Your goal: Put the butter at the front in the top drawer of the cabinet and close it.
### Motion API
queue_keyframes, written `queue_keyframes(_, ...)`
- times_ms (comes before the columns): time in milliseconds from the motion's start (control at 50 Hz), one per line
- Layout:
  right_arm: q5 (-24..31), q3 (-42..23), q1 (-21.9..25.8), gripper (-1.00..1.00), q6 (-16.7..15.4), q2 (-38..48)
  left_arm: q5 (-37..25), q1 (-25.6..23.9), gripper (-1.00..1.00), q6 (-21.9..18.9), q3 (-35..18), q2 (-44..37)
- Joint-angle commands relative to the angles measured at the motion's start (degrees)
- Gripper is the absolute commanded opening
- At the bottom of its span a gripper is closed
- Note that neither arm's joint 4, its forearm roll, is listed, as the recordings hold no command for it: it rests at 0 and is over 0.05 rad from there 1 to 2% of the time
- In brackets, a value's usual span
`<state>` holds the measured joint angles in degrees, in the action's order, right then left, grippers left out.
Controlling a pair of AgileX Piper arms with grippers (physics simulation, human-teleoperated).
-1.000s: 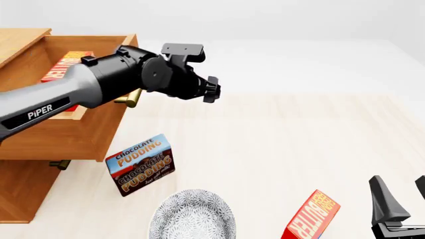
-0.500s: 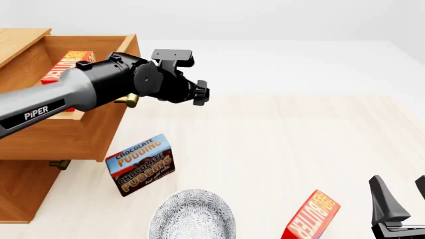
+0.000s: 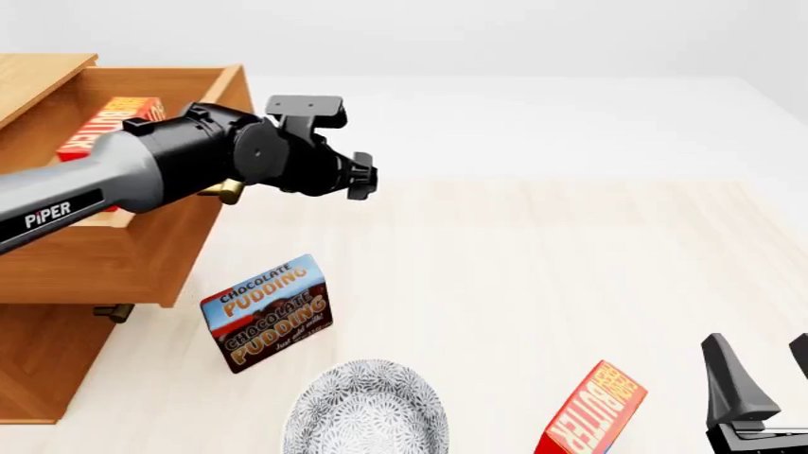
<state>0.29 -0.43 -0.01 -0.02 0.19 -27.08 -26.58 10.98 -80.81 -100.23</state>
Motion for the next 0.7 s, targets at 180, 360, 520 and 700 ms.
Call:
queue_keyframes(180, -0.10, 0.09, 0.00, 1.00, 0.01, 0.00, 0.48, 3.33, 1.00, -0.14, 2.69, 1.99)
queue_keyframes(360, -0.10, 0.09, 0.00, 1.00, 0.00, 0.01, 1.10, 4.61, 1.00, 0.11, 4.13, 2.86)
queue_keyframes(520, -0.10, 0.09, 0.00, 1.00, 0.00, 0.01, 1.44, 5.59, 1.00, -0.31, 5.03, 4.12)
queue_keyframes(700, -0.10, 0.09, -0.01, 1.00, 0.01, 0.00, 2.40, 6.76, 1.00, 0.01, 6.83, 4.50)
